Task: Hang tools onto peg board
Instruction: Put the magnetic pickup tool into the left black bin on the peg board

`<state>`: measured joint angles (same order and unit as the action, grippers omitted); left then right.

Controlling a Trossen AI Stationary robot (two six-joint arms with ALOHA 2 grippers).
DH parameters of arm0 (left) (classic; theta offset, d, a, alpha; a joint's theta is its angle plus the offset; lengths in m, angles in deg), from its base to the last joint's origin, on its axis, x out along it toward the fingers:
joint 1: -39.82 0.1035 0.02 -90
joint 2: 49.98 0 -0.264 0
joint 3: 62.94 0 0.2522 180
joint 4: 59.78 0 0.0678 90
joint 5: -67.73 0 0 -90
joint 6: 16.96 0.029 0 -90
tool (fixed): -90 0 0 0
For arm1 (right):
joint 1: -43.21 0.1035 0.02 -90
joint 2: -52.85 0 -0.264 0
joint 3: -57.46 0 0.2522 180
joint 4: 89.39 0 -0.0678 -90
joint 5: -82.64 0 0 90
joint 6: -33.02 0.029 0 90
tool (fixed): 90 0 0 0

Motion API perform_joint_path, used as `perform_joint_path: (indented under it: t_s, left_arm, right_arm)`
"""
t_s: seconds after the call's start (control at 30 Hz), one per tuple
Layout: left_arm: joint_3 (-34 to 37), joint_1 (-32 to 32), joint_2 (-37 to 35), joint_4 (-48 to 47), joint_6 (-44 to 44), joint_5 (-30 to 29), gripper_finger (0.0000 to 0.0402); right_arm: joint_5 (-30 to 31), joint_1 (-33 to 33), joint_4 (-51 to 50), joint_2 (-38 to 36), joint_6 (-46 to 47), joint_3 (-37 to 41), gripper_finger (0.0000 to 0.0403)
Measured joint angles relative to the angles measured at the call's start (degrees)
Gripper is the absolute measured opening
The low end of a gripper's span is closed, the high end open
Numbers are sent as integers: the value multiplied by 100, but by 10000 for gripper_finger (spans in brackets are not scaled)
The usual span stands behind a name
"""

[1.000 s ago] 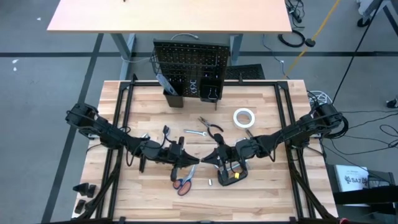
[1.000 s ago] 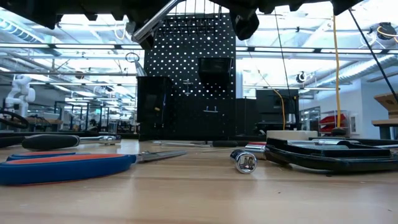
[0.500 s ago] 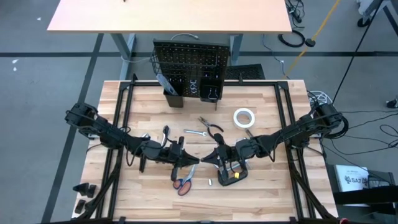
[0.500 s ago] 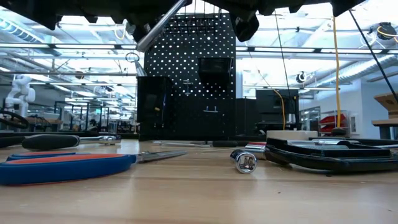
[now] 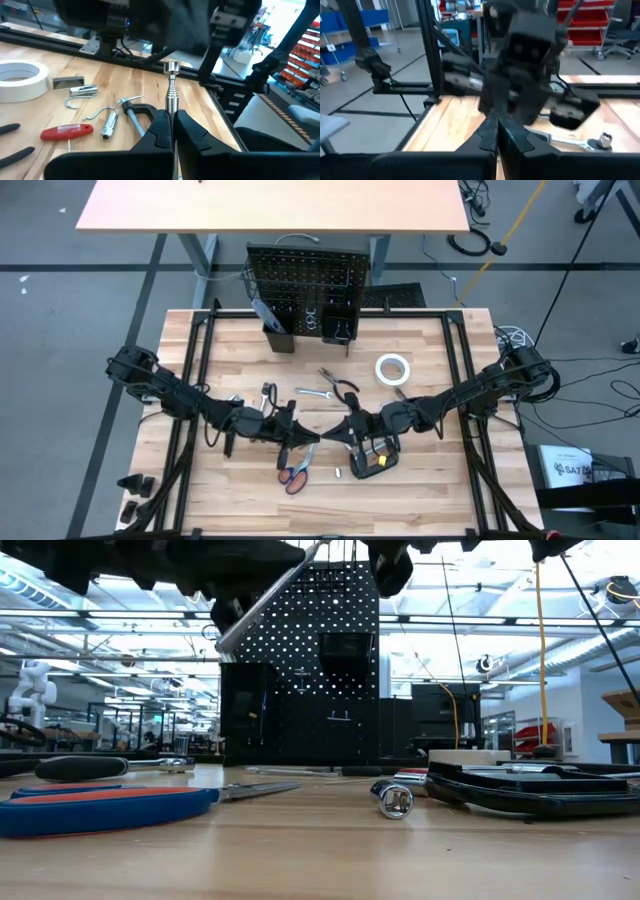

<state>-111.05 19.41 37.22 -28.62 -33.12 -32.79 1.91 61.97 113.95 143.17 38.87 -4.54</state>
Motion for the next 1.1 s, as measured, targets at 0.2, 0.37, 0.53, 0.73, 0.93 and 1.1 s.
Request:
perform_joint_path:
  t_s: [0.2, 0.37, 0.53, 0.73, 0.93, 1.1]
  left_arm:
    - [0, 51, 0, 20, 39, -44, 1]
    - [0, 101, 0, -37, 45, -415, 1]
    - [2, 95, -7, 241, 168, -345, 1]
    - [2, 90, -7, 245, 149, -186, 1]
    - [2, 90, -7, 241, 146, -195, 1]
    - [2, 90, -7, 223, 146, -361, 1]
  right_arm:
    - [-6, 4, -71, 0, -52, 3, 0]
    - [-30, 24, -212, -84, -84, 5, 0]
    - [181, 86, -1012, -186, 116, 5, 0]
    - [1012, 101, -1303, -184, 233, 9, 0]
    - [1043, 101, -1021, -184, 230, 9, 0]
    - [1048, 101, -981, -184, 244, 9, 0]
